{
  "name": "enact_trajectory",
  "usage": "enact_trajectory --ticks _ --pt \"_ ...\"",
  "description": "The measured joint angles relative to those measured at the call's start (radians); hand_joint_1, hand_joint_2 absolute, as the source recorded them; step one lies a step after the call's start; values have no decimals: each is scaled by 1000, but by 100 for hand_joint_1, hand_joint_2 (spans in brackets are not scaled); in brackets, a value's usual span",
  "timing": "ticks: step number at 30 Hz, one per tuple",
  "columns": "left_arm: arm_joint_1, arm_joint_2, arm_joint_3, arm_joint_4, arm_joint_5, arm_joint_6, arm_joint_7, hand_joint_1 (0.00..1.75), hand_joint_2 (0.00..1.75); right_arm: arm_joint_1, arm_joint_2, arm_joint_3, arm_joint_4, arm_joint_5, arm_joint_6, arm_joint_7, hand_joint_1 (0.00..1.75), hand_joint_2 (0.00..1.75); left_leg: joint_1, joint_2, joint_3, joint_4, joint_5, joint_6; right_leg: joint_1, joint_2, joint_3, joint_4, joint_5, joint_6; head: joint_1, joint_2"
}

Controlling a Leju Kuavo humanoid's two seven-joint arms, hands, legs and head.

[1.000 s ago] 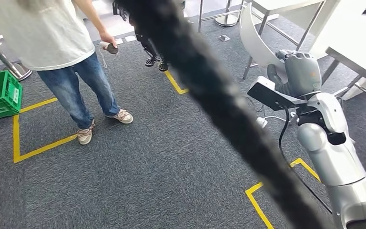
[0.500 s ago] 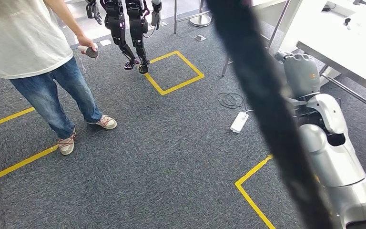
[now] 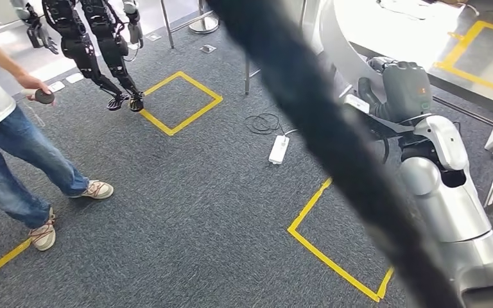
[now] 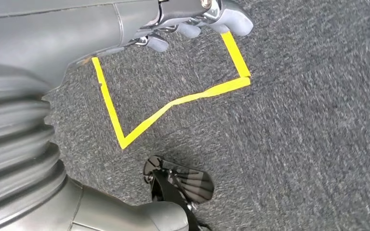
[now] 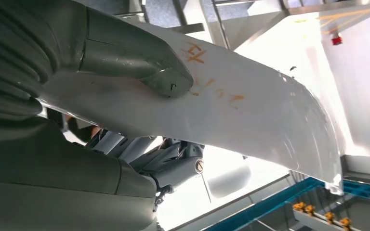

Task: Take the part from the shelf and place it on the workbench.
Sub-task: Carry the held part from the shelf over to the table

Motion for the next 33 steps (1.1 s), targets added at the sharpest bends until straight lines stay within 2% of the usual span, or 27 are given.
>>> enact_trajectory --ticks 1,2,3,5,6,7,8,9,11,13,14,15,16,17,18,20,21,22,24,25,27,28,29,30,31,32,33 --pt "1 0 0 0 1 0 -1 0 175 0 2 1 3 1 -1 -1 175 175 1 -2 -5 1 15 0 -1 14 0 1 0 1 0 0" --pt "2 0 0 0 2 0 -2 0 175 1 4 2 6 2 -3 -3 175 175 3 -5 10 -38 46 0 -2 29 0 2 0 2 0 0" --pt "2 0 0 0 2 0 -2 0 175 1 5 3 9 3 -5 -4 175 175 5 -16 39 -105 86 -1 -4 42 -1 5 -1 5 0 0" --pt "3 0 0 1 3 0 -3 0 175 2 7 5 13 6 -11 -6 175 175 12 -56 92 -225 134 -1 -5 68 -6 13 -3 17 0 0" --pt "3 0 0 1 3 1 -3 0 175 3 8 6 16 7 -13 -7 175 175 12 -68 105 -254 141 2 -6 80 -10 16 -2 25 0 0" --pt "3 0 0 2 3 2 -3 0 175 4 9 7 18 7 -16 -8 175 175 11 -71 109 -262 139 7 -7 91 -15 16 0 33 -1 0" --pt "4 0 0 2 2 3 -3 0 175 6 10 8 19 9 -17 -8 175 175 9 -59 110 -263 141 14 -10 103 -17 13 4 41 -1 0" --pt "4 0 0 2 2 4 -4 0 175 10 11 9 21 12 -19 -7 175 175 9 -47 110 -265 144 22 -11 100 -20 13 5 46 -1 0" --pt "3 -1 0 2 -2 5 -7 0 175 16 12 9 22 21 -23 -2 175 175 10 -25 110 -271 149 35 -9 55 -40 51 -17 53 3 0" --pt "6 -2 0 1 -6 6 -9 0 175 24 16 9 22 28 -28 2 175 175 8 -2 109 -272 149 43 -5 -1 -95 170 -78 57 7 0" --pt "9 -1 0 2 -8 6 -9 0 175 31 17 10 22 29 -30 4 175 175 6 11 108 -272 148 46 -5 -12 -128 240 -107 58 7 0" --pt "10 -1 0 2 -11 6 -9 0 175 38 19 10 22 30 -30 5 175 175 4 24 108 -272 147 47 -5 -16 -151 289 -123 58 7 0" --pt "11 -1 0 2 -14 7 -8 0 175 44 19 10 22 31 -30 7 175 175 2 37 109 -272 145 49 -5 -18 -157 302 -120 57 7 0" --pt "11 -1 0 2 -16 7 -7 0 175 47 19 9 22 31 -28 8 175 175 1 50 110 -272 144 49 -4 -21 -142 274 -99 54 7 0" --pt "10 -1 0 2 -17 7 -6 0 175 47 19 9 22 31 -25 10 175 175 -1 62 112 -272 142 48 -2 -31 -106 209 -67 50 7 0" --pt "8 -2 0 1 -19 7 -3 0 175 41 19 7 22 37 -21 16 175 175 -4 86 119 -272 136 43 10 -79 -29 69 -21 37 7 0" --pt "7 -3 0 1 -21 7 -3 0 175 38 19 7 22 42 -21 18 175 175 -6 96 122 -273 134 38 16 -97 -7 27 -12 30 6 0" --pt "6 -3 0 1 -23 7 -3 0 175 36 20 6 21 48 -21 21 175 175 -6 106 125 -274 132 33 21 -104 -2 12 -13 24 6 0" --pt "3 -5 0 0 -25 7 -3 0 175 37 21 4 17 56 -23 24 175 175 -5 123 130 -276 128 23 20 -79 -1 6 -8 15 5 0" --pt "2 -6 0 0 -26 7 -3 0 175 37 21 2 13 58 -24 25 175 175 -4 113 131 -271 122 17 16 -67 2 0 -4 10 5 0" --pt "1 -6 -1 -1 -27 7 -4 0 175 37 25 0 8 61 -25 26 175 175 -3 58 107 -210 84 7 6 -45 9 -10 3 1 2 0" --pt "2 -6 -1 -1 -27 7 -4 0 175 38 28 0 7 62 -26 26 175 175 -1 27 80 -150 54 3 5 -33 9 -10 4 -1 1 0" --pt "3 -6 -1 0 -27 7 -5 0 175 39 32 0 7 64 -25 26 175 175 -1 11 48 -83 25 1 4 -20 8 -10 4 -3 0 0" --pt "5 -6 -1 0 -27 7 -5 0 175 42 36 0 7 66 -25 26 175 175 0 4 20 -30 8 -1 3 -6 7 -9 4 -3 0 0" --pt "6 -5 0 0 -27 7 -6 0 175 45 39 0 7 68 -25 26 175 175 1 2 5 -5 10 -2 3 9 7 -7 4 -3 0 0" --pt "7 -5 0 0 -27 7 -7 0 175 46 40 0 7 69 -24 26 175 175 3 0 8 -18 30 -3 1 23 6 -5 3 -2 0 0" --pt "7 -5 0 -1 -27 7 -8 0 175 47 41 -1 7 69 -23 26 175 175 6 -8 29 -68 66 -4 -1 37 6 -2 2 1 0 0"
